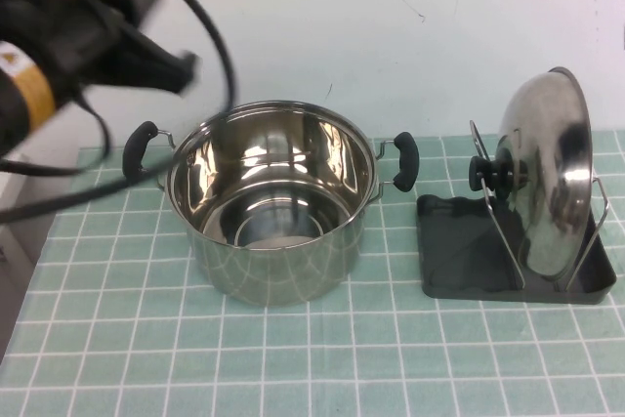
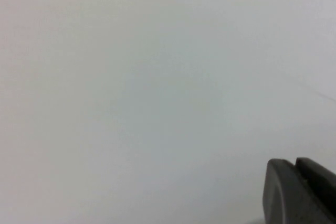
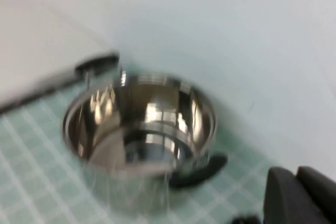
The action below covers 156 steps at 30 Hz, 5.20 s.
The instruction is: Put pot lid on rack
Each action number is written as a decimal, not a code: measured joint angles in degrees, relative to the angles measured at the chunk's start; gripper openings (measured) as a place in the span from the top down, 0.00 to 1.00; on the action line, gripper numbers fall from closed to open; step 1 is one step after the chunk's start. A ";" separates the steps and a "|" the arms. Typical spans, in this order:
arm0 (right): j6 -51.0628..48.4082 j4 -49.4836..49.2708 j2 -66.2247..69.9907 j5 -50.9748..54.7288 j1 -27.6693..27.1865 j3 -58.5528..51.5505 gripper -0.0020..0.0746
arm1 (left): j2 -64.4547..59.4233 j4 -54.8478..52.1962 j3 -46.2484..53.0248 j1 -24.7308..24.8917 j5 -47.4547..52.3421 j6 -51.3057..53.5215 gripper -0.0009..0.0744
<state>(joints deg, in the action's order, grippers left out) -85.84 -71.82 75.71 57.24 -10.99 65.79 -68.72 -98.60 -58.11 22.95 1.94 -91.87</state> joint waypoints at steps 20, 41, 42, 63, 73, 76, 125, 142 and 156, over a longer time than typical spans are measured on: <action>27.85 47.25 -14.31 -4.03 1.98 6.24 0.97 | 20.02 65.46 8.60 -0.09 29.73 45.14 0.99; 18.59 31.86 -57.95 -22.50 4.44 -41.36 0.97 | 57.39 65.59 43.22 -0.09 3.63 45.59 0.99; 18.49 31.86 -59.34 -22.85 4.44 -42.33 0.97 | 57.61 65.47 43.72 -0.09 3.33 45.59 0.99; 18.49 31.86 -62.77 -22.63 4.44 -44.62 0.97 | 58.04 65.26 44.90 -0.09 1.83 45.69 0.99; 18.49 31.86 -62.77 -22.36 4.44 -44.62 0.98 | 58.16 77.27 47.33 -4.65 4.62 51.78 0.99; 18.49 31.86 -62.77 -22.36 4.44 -44.62 0.98 | 58.38 81.73 49.78 -9.24 3.18 55.71 0.99; 18.49 29.45 -63.01 -21.09 4.44 -44.70 0.98 | 69.42 98.60 59.51 -16.95 17.07 74.68 0.99; 37.71 50.22 -66.84 -38.60 4.44 -50.04 0.98 | 69.42 98.60 59.51 -16.95 17.07 74.68 0.99; 75.70 70.87 -76.26 -41.65 4.59 -67.33 0.98 | 69.42 98.60 59.51 -16.95 17.07 74.80 0.99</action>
<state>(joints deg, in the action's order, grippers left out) -10.14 -0.95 -0.55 15.59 -6.40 -1.54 0.70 0.00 1.39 6.00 19.01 -17.06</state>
